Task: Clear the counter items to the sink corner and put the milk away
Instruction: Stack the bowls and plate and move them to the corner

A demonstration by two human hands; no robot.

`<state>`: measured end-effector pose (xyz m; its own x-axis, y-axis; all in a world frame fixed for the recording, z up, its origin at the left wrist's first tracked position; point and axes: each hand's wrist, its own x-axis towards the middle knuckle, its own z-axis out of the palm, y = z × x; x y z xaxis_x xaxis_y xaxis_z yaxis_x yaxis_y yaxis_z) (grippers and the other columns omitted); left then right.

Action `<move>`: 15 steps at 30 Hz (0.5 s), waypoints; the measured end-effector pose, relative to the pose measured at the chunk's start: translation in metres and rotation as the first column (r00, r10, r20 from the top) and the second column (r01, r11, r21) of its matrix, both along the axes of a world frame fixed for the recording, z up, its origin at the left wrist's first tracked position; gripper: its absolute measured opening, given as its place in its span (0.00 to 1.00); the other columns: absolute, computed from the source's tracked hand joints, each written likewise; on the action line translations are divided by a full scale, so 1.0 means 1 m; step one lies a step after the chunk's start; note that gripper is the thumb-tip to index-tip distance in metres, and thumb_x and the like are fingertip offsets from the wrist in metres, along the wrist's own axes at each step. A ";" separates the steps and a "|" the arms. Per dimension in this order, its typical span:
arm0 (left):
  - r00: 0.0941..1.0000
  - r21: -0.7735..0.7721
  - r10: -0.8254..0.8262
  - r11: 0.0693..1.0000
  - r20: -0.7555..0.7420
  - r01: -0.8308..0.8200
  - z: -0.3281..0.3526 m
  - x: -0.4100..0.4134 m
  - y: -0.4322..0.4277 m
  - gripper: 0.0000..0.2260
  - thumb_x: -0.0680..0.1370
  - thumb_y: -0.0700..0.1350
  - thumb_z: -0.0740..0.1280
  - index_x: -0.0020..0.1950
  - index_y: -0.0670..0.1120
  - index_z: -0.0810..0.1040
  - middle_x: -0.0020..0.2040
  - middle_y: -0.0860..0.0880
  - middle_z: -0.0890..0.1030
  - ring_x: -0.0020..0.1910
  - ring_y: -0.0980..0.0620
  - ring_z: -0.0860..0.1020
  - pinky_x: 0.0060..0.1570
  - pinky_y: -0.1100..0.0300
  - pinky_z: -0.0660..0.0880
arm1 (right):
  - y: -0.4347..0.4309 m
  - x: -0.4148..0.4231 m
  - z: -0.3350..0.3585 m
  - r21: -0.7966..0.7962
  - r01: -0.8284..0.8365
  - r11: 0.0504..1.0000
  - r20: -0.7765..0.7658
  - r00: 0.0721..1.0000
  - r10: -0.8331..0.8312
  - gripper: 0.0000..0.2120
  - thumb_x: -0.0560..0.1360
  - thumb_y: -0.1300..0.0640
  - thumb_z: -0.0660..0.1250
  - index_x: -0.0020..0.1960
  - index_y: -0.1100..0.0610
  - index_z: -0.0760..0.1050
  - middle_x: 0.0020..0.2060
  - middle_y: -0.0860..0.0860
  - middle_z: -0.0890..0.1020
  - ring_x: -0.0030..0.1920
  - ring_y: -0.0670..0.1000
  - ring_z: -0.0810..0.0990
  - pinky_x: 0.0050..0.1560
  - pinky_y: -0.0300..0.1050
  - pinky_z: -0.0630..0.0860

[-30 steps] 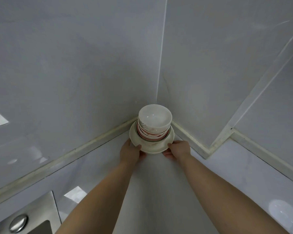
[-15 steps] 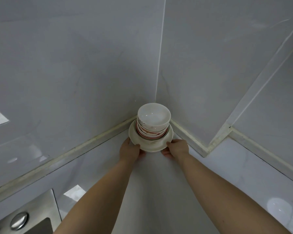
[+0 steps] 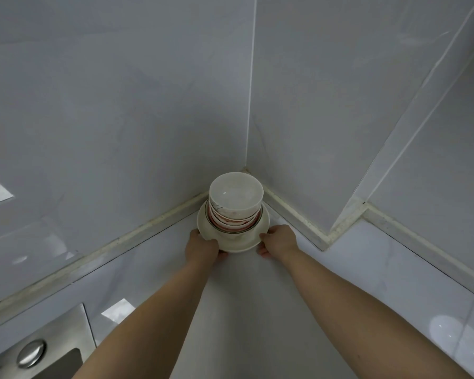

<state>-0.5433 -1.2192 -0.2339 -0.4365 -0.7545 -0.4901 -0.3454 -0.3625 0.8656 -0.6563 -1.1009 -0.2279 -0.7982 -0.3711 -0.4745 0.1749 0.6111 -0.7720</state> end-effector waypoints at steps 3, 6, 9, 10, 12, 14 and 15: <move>0.996 -0.034 -0.089 0.996 -0.013 0.088 0.003 -0.003 -0.002 0.17 0.58 0.41 0.60 0.45 0.47 0.77 0.43 0.41 0.81 0.46 0.37 0.81 0.44 0.42 0.80 | -0.001 -0.001 0.001 -0.012 0.023 1.000 0.031 0.999 -0.022 0.11 0.74 0.67 0.60 0.35 0.63 0.74 0.28 0.57 0.79 0.29 0.54 0.80 0.43 0.50 0.81; 0.995 0.016 -0.067 0.998 -0.069 0.068 0.013 -0.004 0.002 0.11 0.59 0.41 0.59 0.39 0.51 0.72 0.39 0.47 0.78 0.45 0.39 0.79 0.49 0.41 0.78 | -0.002 -0.005 0.002 -0.028 0.044 0.999 0.048 0.998 -0.043 0.12 0.74 0.69 0.59 0.34 0.63 0.74 0.28 0.57 0.79 0.30 0.55 0.79 0.44 0.52 0.81; 0.992 0.002 -0.056 0.998 -0.111 0.056 0.006 -0.010 0.002 0.20 0.63 0.40 0.63 0.55 0.49 0.73 0.54 0.42 0.78 0.53 0.39 0.77 0.53 0.41 0.77 | -0.003 -0.012 0.004 -0.045 0.065 0.997 0.049 0.997 -0.063 0.12 0.75 0.69 0.58 0.34 0.63 0.73 0.29 0.58 0.79 0.30 0.56 0.79 0.42 0.52 0.80; 0.991 0.005 -0.052 0.999 -0.123 0.053 0.004 -0.012 0.001 0.22 0.68 0.38 0.65 0.61 0.49 0.71 0.58 0.42 0.77 0.54 0.39 0.76 0.53 0.42 0.77 | -0.004 -0.014 0.004 -0.047 0.073 0.996 0.049 0.996 -0.071 0.12 0.75 0.69 0.58 0.34 0.63 0.73 0.28 0.58 0.79 0.29 0.55 0.79 0.41 0.51 0.80; 0.988 0.010 -0.031 0.999 -0.149 0.033 0.006 -0.015 0.001 0.21 0.75 0.32 0.61 0.66 0.47 0.68 0.58 0.42 0.74 0.53 0.40 0.75 0.45 0.47 0.78 | -0.006 -0.017 0.003 -0.050 0.083 0.995 0.047 0.996 -0.081 0.11 0.74 0.69 0.58 0.36 0.64 0.74 0.28 0.58 0.79 0.28 0.54 0.79 0.39 0.50 0.80; 0.988 0.004 -0.030 1.000 -0.150 0.031 0.003 -0.017 -0.001 0.21 0.77 0.31 0.60 0.69 0.44 0.67 0.59 0.41 0.74 0.52 0.41 0.75 0.36 0.53 0.77 | -0.006 -0.019 0.002 -0.066 0.105 0.992 0.053 0.993 -0.102 0.09 0.74 0.69 0.59 0.38 0.66 0.76 0.28 0.58 0.79 0.27 0.54 0.79 0.36 0.49 0.80; 0.989 0.004 -0.028 1.000 -0.146 0.029 0.002 -0.017 -0.001 0.21 0.77 0.31 0.60 0.69 0.44 0.67 0.58 0.41 0.74 0.51 0.41 0.75 0.33 0.55 0.77 | -0.005 -0.019 0.001 -0.083 0.126 0.988 0.066 0.990 -0.121 0.08 0.75 0.69 0.60 0.40 0.66 0.76 0.28 0.58 0.79 0.28 0.54 0.79 0.33 0.47 0.80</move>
<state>-0.5607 -1.2204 -0.2324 -0.5248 -0.7378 -0.4246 -0.2262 -0.3600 0.9051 -0.6754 -1.1059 -0.2265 -0.8111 -0.3134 -0.4939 0.2933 0.5126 -0.8070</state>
